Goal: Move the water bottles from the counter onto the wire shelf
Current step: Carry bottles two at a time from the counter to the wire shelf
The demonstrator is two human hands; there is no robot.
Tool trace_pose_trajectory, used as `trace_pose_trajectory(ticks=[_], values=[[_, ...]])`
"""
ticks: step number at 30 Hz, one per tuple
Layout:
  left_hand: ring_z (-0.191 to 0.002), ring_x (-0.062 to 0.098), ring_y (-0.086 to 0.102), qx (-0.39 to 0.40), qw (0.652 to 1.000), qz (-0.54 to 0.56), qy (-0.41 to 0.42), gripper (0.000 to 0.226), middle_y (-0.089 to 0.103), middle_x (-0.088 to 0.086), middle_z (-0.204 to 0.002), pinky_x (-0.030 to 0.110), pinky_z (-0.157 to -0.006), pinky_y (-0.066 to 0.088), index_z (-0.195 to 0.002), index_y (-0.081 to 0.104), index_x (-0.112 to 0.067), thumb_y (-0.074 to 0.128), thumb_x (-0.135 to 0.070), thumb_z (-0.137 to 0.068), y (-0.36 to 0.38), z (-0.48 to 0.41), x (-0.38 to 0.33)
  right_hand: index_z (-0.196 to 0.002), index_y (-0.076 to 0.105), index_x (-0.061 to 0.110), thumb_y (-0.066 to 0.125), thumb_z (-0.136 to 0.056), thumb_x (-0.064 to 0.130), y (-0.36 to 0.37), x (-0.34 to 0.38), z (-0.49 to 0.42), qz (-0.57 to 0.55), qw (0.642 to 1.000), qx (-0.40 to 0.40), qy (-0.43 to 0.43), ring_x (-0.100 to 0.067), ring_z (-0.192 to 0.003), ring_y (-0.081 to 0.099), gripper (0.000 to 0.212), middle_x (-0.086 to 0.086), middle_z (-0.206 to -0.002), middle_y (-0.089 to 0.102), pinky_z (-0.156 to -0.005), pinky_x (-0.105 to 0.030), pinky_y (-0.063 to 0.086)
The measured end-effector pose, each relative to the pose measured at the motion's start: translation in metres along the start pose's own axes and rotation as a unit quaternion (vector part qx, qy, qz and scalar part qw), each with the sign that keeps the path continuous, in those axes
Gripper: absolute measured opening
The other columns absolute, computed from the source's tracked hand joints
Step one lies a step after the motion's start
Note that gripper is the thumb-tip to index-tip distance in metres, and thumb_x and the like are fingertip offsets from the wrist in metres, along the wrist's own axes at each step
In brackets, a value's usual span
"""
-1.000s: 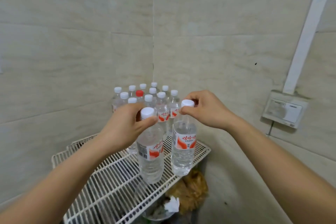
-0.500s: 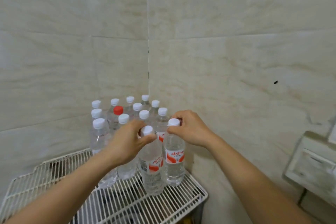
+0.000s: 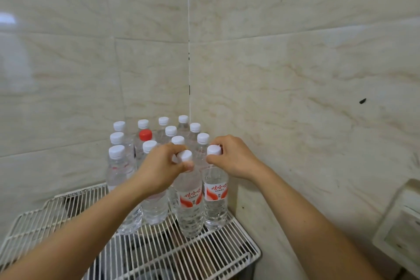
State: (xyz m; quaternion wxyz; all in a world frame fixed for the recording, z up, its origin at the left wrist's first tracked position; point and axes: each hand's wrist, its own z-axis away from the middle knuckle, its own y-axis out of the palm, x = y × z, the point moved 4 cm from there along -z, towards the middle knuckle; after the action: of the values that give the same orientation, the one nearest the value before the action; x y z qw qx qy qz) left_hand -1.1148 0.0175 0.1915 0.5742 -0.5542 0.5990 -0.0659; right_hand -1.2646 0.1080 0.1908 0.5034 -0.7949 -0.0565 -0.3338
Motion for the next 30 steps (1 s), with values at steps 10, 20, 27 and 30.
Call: trace_pose_trajectory(ticks=[10,20,27,30], values=[[-0.086,0.023,0.063,-0.060,0.997,-0.039,-0.008,0.032,0.071,0.009,-0.097,0.044,-0.077,0.052,-0.099,0.066,-0.007,0.068,-0.034,-0.082,0.006,0.000,0.002,-0.058,0.040,0.022,0.057,-0.081,0.022,0.003,0.001,-0.003,0.040,0.999,0.004,-0.011,-0.021,-0.064,0.049,0.029,0.003,-0.063,0.049,-0.059,-0.037,0.039],[-0.086,0.018,0.064,-0.065,0.997,-0.049,-0.018,0.028,0.070,0.002,-0.097,0.032,-0.070,0.048,-0.101,0.066,-0.012,0.065,-0.034,-0.085,0.007,0.002,0.003,-0.064,0.042,0.028,0.057,-0.087,0.030,0.005,0.001,0.004,0.058,0.998,-0.012,-0.018,-0.022,-0.074,0.056,0.028,0.006,-0.072,0.053,-0.069,-0.042,0.049],[-0.095,0.021,0.065,-0.071,0.997,-0.034,-0.013,0.028,0.068,0.002,-0.107,0.036,-0.080,0.051,-0.113,0.062,-0.017,0.062,-0.029,-0.088,0.012,0.008,-0.004,-0.110,0.056,0.026,0.053,-0.095,0.038,0.012,0.001,0.017,0.074,0.995,-0.050,-0.033,-0.022,-0.091,0.057,0.019,0.003,-0.094,0.051,-0.077,-0.039,0.050],[-0.096,0.016,0.062,-0.102,0.995,-0.012,-0.015,0.033,0.067,0.001,-0.110,0.028,-0.076,0.044,-0.121,0.059,-0.020,0.061,-0.028,-0.089,0.015,0.014,-0.007,-0.127,0.050,0.031,0.054,-0.093,0.044,0.012,-0.002,0.022,0.086,0.995,-0.044,-0.023,-0.024,-0.096,0.058,0.036,0.000,-0.105,0.055,-0.081,-0.041,0.051]])
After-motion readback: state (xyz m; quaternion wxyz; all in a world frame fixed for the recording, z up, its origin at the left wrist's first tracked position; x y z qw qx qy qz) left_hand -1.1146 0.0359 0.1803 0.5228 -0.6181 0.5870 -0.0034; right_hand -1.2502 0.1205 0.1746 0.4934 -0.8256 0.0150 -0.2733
